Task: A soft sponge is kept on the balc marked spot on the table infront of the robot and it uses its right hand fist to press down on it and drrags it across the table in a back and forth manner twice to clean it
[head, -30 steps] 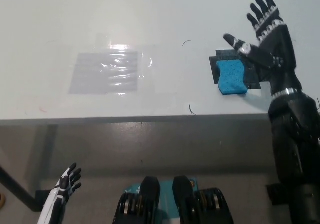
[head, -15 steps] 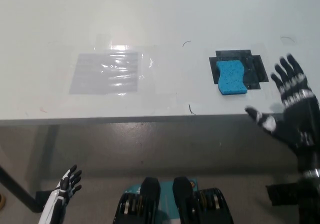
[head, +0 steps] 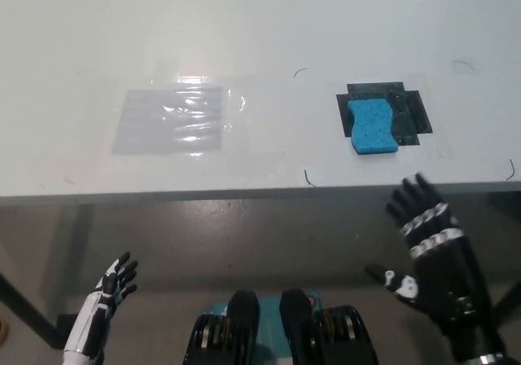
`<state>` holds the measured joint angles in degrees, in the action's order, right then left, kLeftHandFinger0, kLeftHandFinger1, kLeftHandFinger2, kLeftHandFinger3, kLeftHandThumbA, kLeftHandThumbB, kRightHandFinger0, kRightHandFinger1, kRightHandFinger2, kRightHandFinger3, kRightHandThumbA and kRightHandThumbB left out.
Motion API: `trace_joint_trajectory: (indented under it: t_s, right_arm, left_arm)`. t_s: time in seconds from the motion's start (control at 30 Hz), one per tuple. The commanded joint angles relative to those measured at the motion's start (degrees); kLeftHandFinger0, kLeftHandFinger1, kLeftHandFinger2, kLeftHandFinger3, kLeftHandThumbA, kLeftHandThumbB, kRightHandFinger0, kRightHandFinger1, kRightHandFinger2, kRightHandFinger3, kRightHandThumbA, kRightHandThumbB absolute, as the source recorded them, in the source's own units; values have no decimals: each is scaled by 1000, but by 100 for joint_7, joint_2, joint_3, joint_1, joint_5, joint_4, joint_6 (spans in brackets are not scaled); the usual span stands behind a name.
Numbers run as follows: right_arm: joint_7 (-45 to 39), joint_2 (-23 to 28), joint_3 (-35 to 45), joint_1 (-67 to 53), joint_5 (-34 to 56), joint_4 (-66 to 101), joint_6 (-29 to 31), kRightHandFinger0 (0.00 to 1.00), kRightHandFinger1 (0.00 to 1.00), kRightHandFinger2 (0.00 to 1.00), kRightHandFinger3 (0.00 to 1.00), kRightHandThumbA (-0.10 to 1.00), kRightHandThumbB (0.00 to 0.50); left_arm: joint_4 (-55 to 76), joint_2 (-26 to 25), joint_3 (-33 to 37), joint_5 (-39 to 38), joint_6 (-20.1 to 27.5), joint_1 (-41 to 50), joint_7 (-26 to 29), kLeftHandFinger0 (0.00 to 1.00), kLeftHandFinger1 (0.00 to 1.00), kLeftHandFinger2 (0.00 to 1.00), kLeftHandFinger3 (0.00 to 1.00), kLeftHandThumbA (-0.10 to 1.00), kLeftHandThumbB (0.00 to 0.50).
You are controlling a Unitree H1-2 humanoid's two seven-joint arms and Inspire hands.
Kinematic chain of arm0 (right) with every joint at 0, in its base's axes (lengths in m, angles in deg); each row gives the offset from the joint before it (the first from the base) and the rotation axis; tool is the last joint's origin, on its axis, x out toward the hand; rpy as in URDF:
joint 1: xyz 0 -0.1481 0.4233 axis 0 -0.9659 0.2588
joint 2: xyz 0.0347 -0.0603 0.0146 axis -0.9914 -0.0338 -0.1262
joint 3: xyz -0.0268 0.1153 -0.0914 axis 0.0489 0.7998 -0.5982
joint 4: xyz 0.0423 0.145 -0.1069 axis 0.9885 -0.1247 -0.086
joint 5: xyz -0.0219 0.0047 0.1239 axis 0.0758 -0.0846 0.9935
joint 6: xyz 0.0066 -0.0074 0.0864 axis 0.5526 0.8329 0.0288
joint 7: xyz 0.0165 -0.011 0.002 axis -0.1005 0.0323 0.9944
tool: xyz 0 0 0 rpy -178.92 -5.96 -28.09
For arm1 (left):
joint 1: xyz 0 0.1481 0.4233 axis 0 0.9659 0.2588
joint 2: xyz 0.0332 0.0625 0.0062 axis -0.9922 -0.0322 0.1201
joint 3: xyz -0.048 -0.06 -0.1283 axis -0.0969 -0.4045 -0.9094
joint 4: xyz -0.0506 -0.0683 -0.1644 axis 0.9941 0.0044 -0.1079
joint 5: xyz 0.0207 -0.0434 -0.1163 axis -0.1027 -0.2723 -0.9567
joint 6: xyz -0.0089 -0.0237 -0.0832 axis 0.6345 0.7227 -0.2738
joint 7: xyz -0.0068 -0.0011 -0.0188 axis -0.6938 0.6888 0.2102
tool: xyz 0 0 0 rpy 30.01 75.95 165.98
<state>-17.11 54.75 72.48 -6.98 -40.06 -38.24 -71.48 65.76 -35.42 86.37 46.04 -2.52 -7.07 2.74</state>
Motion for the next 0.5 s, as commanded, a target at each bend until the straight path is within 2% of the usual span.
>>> trace_joint_trajectory:
  t_s: [0.0,0.1,0.3,0.47]
  right_arm:
    - [-99,-28,221,318,7,-732,337,1000,1000,1000,1000,1000,184]
    - [-108,3,328,464,14,-1014,302,1000,1000,1000,1000,1000,184]
    - [-177,32,391,497,2,-1071,246,1000,1000,1000,1000,1000,177]
    - [-163,103,315,581,-299,-1130,336,1000,1000,1000,1000,1000,147]
  left_arm:
    - [109,-74,48,84,175,-112,-71,1000,1000,1000,1000,1000,470]
    - [152,-80,39,63,120,-148,-73,1000,1000,1000,1000,1000,432]
    - [215,-95,66,67,59,-158,-93,1000,1000,1000,1000,1000,438]
    - [197,-57,51,-12,42,-196,-93,1000,1000,1000,1000,1000,446]
